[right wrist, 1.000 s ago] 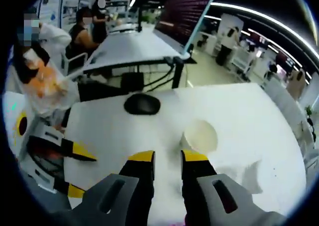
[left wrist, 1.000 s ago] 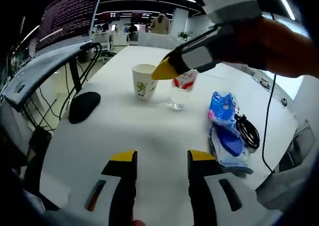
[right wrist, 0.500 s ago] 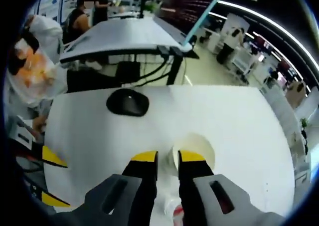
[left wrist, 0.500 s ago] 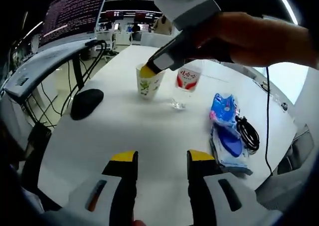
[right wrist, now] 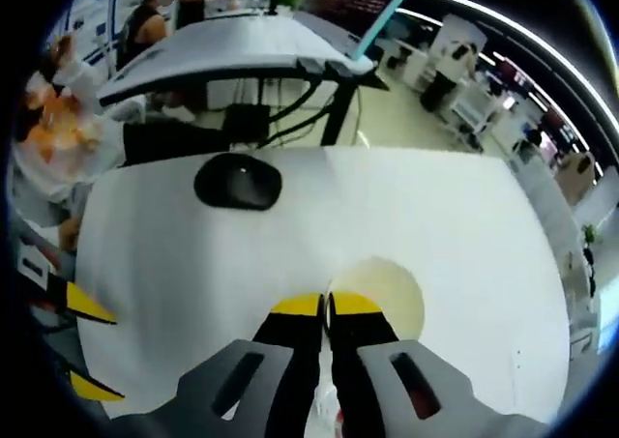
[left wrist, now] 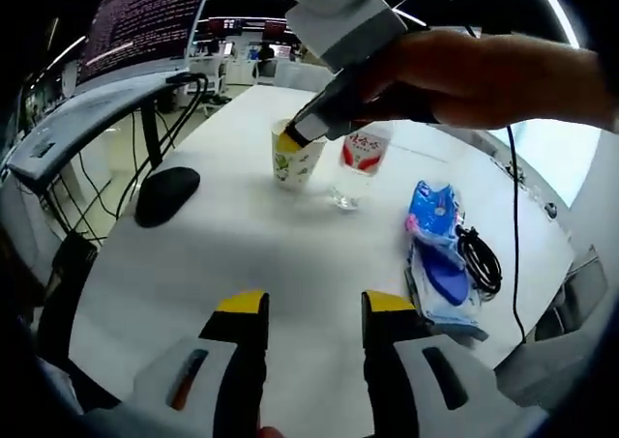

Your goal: Arrange the tabletop items into an orderly group along one side of the table until the central work area is clear of visible clutter.

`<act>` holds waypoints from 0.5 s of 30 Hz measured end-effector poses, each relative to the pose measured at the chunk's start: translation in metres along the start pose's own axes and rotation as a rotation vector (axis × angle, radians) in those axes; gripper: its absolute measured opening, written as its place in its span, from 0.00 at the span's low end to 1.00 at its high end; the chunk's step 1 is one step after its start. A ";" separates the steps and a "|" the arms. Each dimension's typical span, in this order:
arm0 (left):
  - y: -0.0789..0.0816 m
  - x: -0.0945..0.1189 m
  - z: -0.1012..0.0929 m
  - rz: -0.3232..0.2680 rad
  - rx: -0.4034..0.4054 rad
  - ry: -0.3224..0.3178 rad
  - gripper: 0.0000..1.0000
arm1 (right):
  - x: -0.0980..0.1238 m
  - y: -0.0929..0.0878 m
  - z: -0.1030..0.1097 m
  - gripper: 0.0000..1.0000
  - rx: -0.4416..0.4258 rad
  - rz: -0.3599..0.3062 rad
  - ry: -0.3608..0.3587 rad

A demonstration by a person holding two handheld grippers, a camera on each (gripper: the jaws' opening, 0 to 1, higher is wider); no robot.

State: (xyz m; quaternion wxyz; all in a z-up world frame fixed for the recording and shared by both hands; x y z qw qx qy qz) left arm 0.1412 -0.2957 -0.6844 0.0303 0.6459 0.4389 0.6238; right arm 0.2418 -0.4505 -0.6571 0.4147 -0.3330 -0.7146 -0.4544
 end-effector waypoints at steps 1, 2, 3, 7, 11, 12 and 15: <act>0.000 0.000 0.000 -0.001 0.000 0.001 0.37 | 0.001 0.000 0.001 0.00 0.001 -0.004 0.003; 0.000 0.000 0.000 -0.001 -0.001 0.002 0.36 | 0.001 -0.001 0.002 0.00 0.005 -0.007 0.005; 0.000 0.000 0.000 0.000 -0.002 -0.001 0.37 | 0.003 -0.001 0.004 0.00 0.013 -0.011 0.007; 0.000 0.000 0.000 0.002 -0.008 -0.001 0.37 | 0.005 -0.004 0.009 0.00 0.023 -0.024 0.016; -0.001 0.001 0.000 0.002 -0.011 0.000 0.37 | 0.008 -0.006 0.016 0.00 0.032 -0.036 0.028; -0.001 0.001 0.000 0.003 -0.012 0.001 0.37 | 0.010 -0.006 0.017 0.00 0.037 -0.042 0.030; -0.004 0.001 0.001 0.020 -0.021 0.006 0.36 | 0.014 -0.008 0.023 0.00 0.042 -0.050 0.035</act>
Point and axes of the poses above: the point that each gripper's makers call its tool centre point, and the gripper's own axes: x roughly backward along the fingers, z roughly to its left, y roughly out of its top, the point moved 6 cm from there along x, roughly backward along the fingers, and after that the axes turned 14 degrees about z, right-handed, at the moved point
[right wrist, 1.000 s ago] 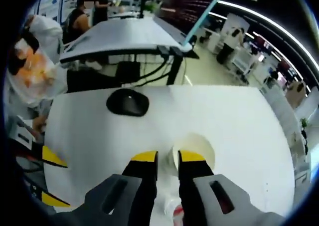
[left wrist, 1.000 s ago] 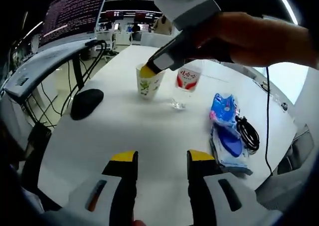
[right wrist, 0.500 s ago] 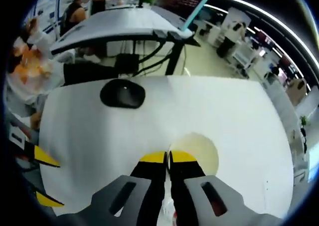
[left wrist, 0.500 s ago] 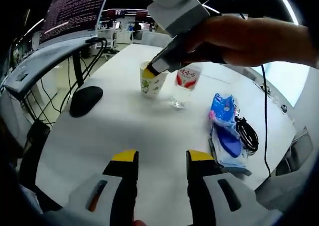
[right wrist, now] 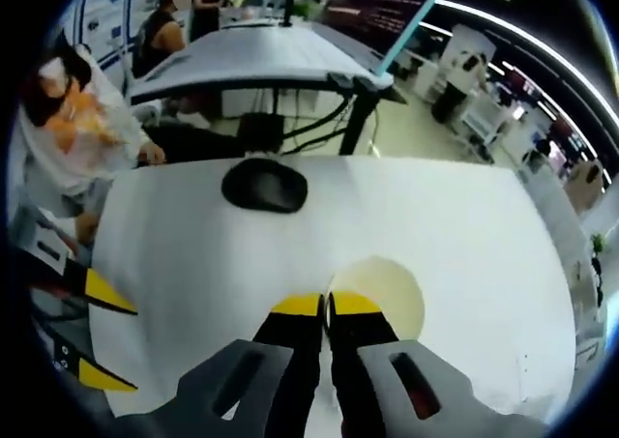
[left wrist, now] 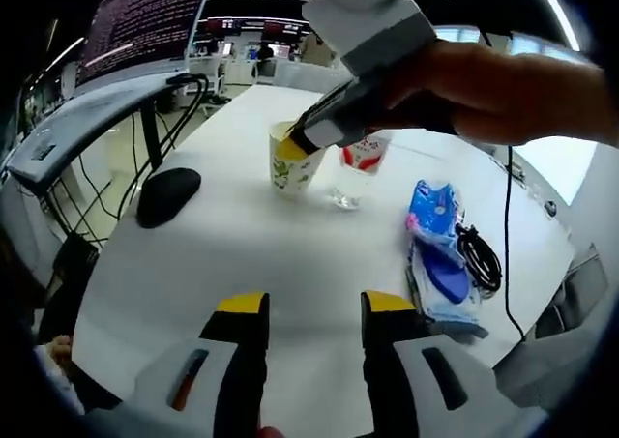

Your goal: Arrange the tabletop items into an orderly group along one side of the table until the central work area is clear of visible clutter.

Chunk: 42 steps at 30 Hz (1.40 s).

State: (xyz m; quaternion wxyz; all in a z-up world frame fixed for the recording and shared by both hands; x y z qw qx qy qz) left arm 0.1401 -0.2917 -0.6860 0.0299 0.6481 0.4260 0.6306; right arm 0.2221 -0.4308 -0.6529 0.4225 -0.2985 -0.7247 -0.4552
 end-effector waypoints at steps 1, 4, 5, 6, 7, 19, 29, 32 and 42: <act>-0.004 -0.001 0.002 0.033 -0.017 0.016 0.36 | 0.001 -0.001 0.002 0.00 0.000 -0.003 0.003; -0.004 -0.001 0.004 0.027 0.003 0.007 0.36 | 0.003 -0.006 0.010 0.00 0.003 -0.006 0.018; -0.004 0.000 0.005 0.023 0.003 0.010 0.36 | 0.004 -0.007 0.012 0.00 0.009 -0.005 0.017; -0.003 0.000 0.005 0.021 0.000 0.013 0.36 | 0.006 -0.009 0.015 0.00 0.017 -0.006 0.020; -0.002 0.001 0.005 0.016 0.001 0.013 0.36 | 0.007 -0.011 0.016 0.00 0.019 -0.007 0.020; 0.004 0.015 0.007 -0.017 0.027 0.014 0.36 | 0.031 -0.034 0.038 0.00 0.072 -0.046 0.043; 0.013 0.018 0.008 -0.044 0.042 0.021 0.36 | 0.043 -0.064 0.047 0.00 0.065 -0.038 0.034; 0.021 0.018 0.006 -0.062 0.048 0.016 0.35 | 0.049 -0.075 0.049 0.00 0.061 -0.037 0.025; 0.056 0.001 -0.008 -0.108 0.002 -0.023 0.36 | 0.069 -0.115 0.039 0.00 -0.003 -0.027 -0.017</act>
Point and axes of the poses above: the point that each gripper's makers call its tool centre point, and the gripper's own axes: x roughly backward along the fingers, z roughly to its left, y roughly out of its top, the point moved 6 cm from there along x, roughly backward along the fingers, and after that the axes turned 14 degrees about z, right-handed, at the moved point
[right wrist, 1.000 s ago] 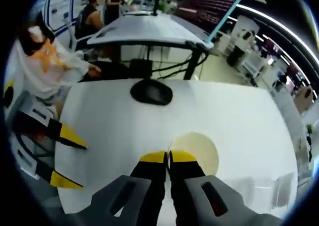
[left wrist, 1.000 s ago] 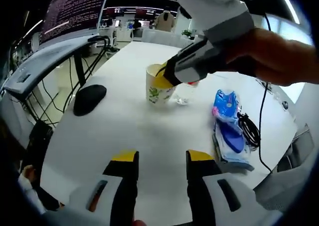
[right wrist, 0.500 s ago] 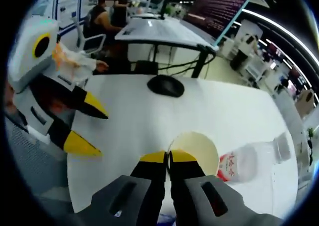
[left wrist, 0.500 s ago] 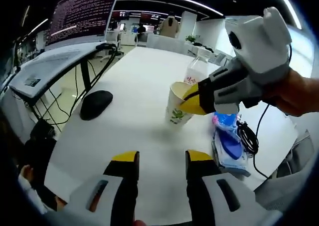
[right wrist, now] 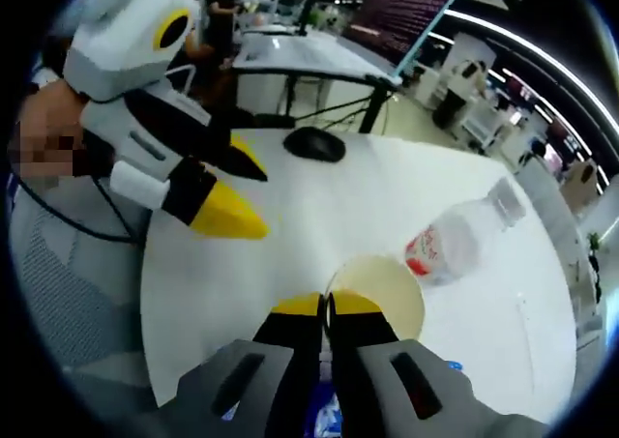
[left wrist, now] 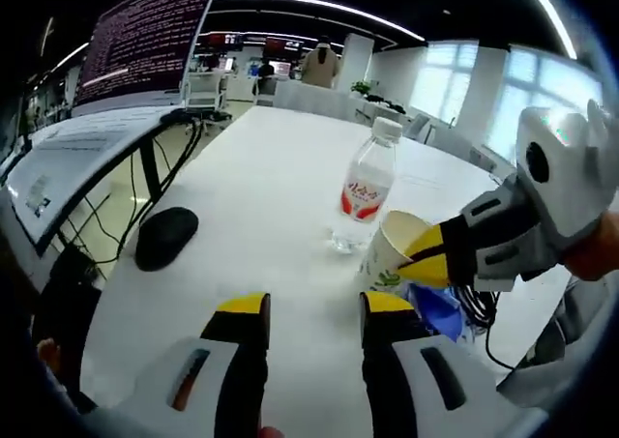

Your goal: Arrange the tabletop items into an orderly group along one side of the table until the central work area is clear of visible clutter.

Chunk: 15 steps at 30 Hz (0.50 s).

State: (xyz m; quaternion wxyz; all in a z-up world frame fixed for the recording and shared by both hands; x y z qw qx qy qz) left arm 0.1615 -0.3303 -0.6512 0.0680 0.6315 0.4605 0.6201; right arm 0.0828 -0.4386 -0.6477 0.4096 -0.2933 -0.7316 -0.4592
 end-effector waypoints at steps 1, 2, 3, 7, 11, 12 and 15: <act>0.004 -0.003 -0.002 -0.004 -0.006 -0.006 0.36 | 0.003 -0.002 -0.002 0.00 -0.010 -0.003 -0.003; 0.007 -0.005 -0.004 -0.007 -0.010 -0.011 0.36 | 0.005 -0.005 -0.004 0.00 -0.016 -0.001 -0.008; 0.011 -0.009 -0.007 -0.009 -0.018 -0.018 0.36 | 0.008 -0.008 -0.008 0.00 -0.025 0.001 -0.018; 0.024 -0.021 -0.013 -0.020 -0.045 -0.040 0.37 | 0.020 -0.015 -0.017 0.00 -0.057 -0.012 -0.036; 0.037 -0.035 -0.018 -0.030 -0.075 -0.058 0.39 | 0.028 -0.024 -0.024 0.00 -0.079 -0.009 -0.056; 0.040 -0.038 -0.018 -0.031 -0.077 -0.062 0.39 | 0.030 -0.028 -0.026 0.00 -0.092 -0.003 -0.058; 0.048 -0.047 -0.021 -0.039 -0.091 -0.081 0.42 | 0.030 -0.036 -0.033 0.00 -0.108 0.009 -0.065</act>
Point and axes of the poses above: the point that each gripper's makers call its tool centre point, and the gripper's own axes: x roughly backward along the fingers, z roughly to its left, y roughly out of its top, the point moved 6 cm from there along x, roughly backward along the fingers, and after that the axes turned 14 degrees about z, right-handed, at the moved point
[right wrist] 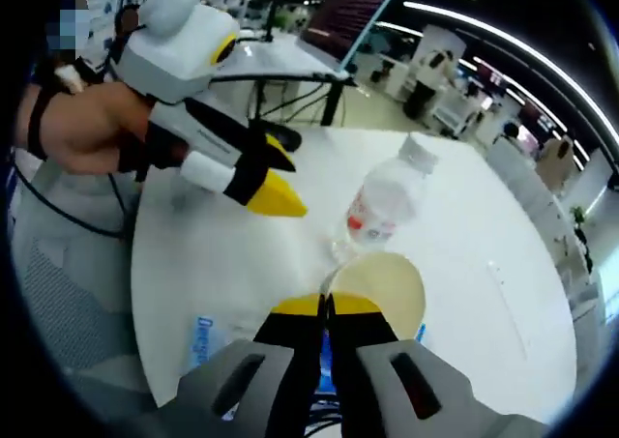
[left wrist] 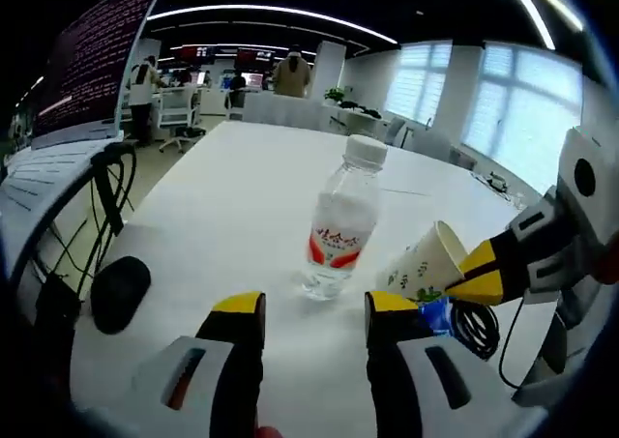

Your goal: Arrange the tabletop items into an orderly group along one side of the table until the central work area is clear of visible clutter.

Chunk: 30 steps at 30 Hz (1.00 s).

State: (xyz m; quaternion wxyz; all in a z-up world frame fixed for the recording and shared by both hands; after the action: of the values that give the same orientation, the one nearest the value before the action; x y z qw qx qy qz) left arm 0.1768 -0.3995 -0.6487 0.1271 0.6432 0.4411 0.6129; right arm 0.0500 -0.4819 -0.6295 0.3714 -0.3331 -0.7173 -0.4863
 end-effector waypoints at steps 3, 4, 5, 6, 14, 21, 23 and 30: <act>0.006 -0.009 -0.002 -0.007 -0.016 -0.010 0.43 | 0.002 -0.006 -0.003 0.00 -0.007 0.010 -0.004; 0.008 -0.012 -0.002 -0.009 -0.019 -0.013 0.44 | 0.002 -0.008 -0.005 0.00 -0.008 0.014 -0.006; 0.011 -0.015 -0.003 -0.013 -0.024 -0.015 0.44 | 0.002 -0.010 -0.006 0.00 -0.009 0.015 -0.007; 0.012 -0.017 -0.003 -0.015 -0.027 -0.019 0.44 | 0.003 -0.010 -0.007 0.00 -0.011 0.015 -0.008; 0.025 -0.036 -0.012 -0.034 -0.057 -0.054 0.49 | 0.006 -0.015 -0.013 0.00 -0.023 0.018 -0.015; 0.032 -0.049 -0.016 -0.056 -0.063 -0.066 0.48 | 0.007 -0.018 -0.015 0.00 -0.025 0.022 -0.012; 0.036 -0.051 -0.017 -0.069 -0.070 -0.069 0.48 | 0.008 -0.017 -0.017 0.00 -0.026 0.019 -0.013; 0.041 -0.058 -0.018 -0.081 -0.104 -0.051 0.42 | 0.008 -0.014 -0.022 0.00 -0.024 0.014 -0.013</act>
State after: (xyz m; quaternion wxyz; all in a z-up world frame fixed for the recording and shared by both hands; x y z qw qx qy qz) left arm 0.1857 -0.4716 -0.6550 0.1964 0.6328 0.4308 0.6127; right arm 0.0384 -0.5057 -0.6232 0.3661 -0.3459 -0.7116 -0.4899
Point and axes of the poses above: the point that each gripper's makers call its tool centre point, and the gripper's own axes: x roughly backward along the fingers, z roughly to its left, y roughly out of its top, the point moved 6 cm from there along x, roughly backward along the fingers, and after that the axes turned 14 degrees about z, right-handed, at the moved point
